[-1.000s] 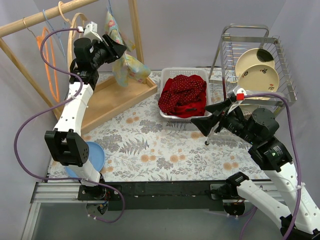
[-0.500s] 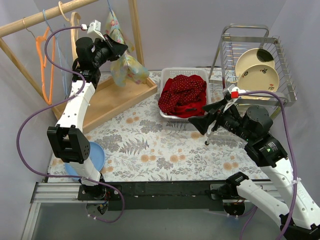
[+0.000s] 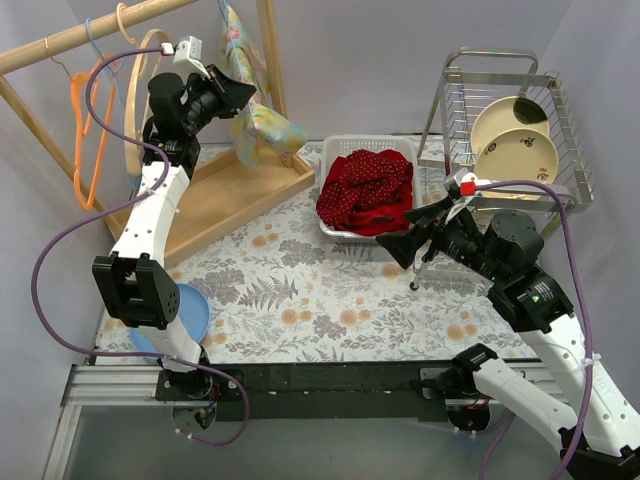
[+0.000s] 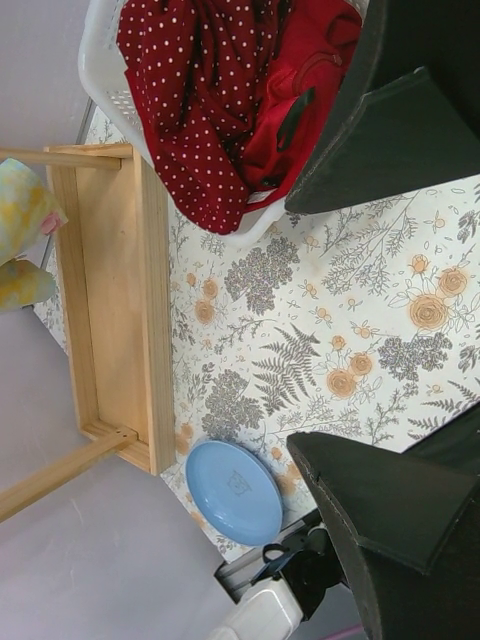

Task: Remove the skirt from the hanger

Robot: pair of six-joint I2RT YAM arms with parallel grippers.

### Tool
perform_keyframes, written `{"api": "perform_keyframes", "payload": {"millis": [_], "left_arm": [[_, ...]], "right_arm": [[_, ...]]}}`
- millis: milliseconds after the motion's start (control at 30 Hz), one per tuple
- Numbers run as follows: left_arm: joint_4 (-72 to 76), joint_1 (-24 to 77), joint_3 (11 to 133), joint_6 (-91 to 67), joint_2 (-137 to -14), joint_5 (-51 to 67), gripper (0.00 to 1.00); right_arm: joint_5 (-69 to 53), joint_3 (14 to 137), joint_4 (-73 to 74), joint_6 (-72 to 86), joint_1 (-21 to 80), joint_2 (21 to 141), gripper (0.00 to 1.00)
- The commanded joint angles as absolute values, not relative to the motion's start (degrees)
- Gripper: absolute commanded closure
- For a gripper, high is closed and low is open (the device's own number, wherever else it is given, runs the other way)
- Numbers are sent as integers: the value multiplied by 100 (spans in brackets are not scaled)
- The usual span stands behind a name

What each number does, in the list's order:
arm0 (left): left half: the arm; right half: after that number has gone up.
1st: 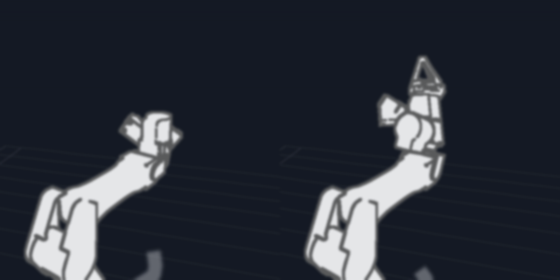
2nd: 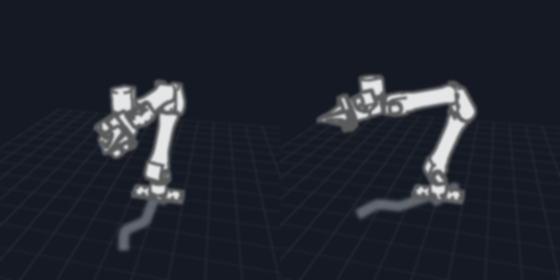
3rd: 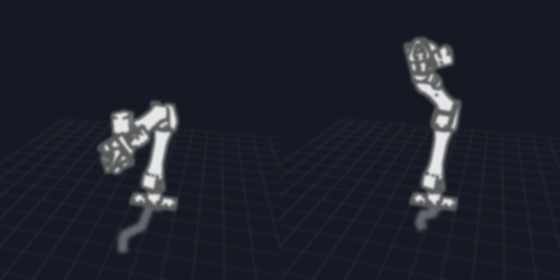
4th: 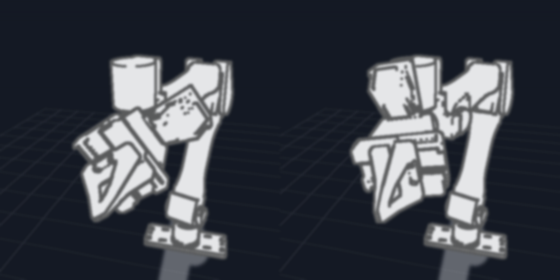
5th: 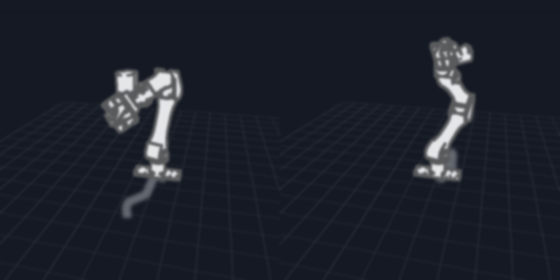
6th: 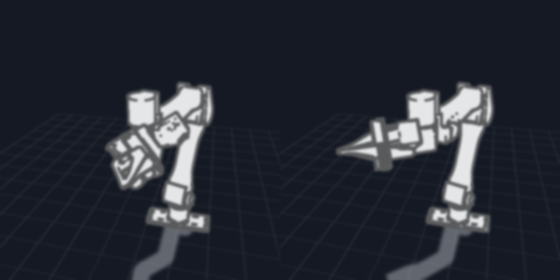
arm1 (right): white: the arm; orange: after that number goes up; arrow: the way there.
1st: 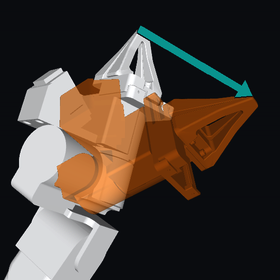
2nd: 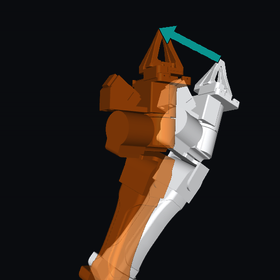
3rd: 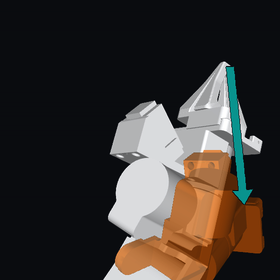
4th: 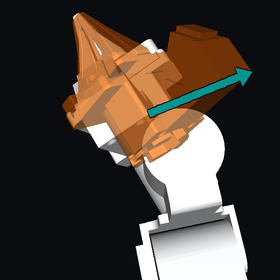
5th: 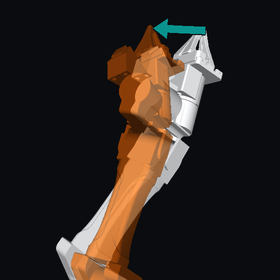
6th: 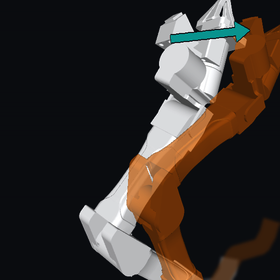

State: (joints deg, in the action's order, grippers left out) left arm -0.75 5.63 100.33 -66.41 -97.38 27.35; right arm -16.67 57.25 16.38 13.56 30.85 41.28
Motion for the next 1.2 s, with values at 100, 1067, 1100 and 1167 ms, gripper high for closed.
{"api": "perform_keyframes", "payload": {"millis": [100, 1067, 1100, 1167], "left_arm": [[404, 589, 10248, -6337, -9097, 2663, 100], [-369, 598, 7700, -6794, -6171, 3840, 100], [-430, 598, 7604, -6811, -6083, 3945, 100], [-466, 598, 7323, -6811, -5775, 4323, 100]], "right_arm": [[-1661, 5915, 1441, 1362, 3076, 4087, 3], [-1546, 6275, 2197, 1082, 3076, 3832, 3], [-1616, 6345, 2223, 1046, 3076, 3919, 3], [-1871, 6433, 2232, 1002, 3085, 4034, 3]]}}
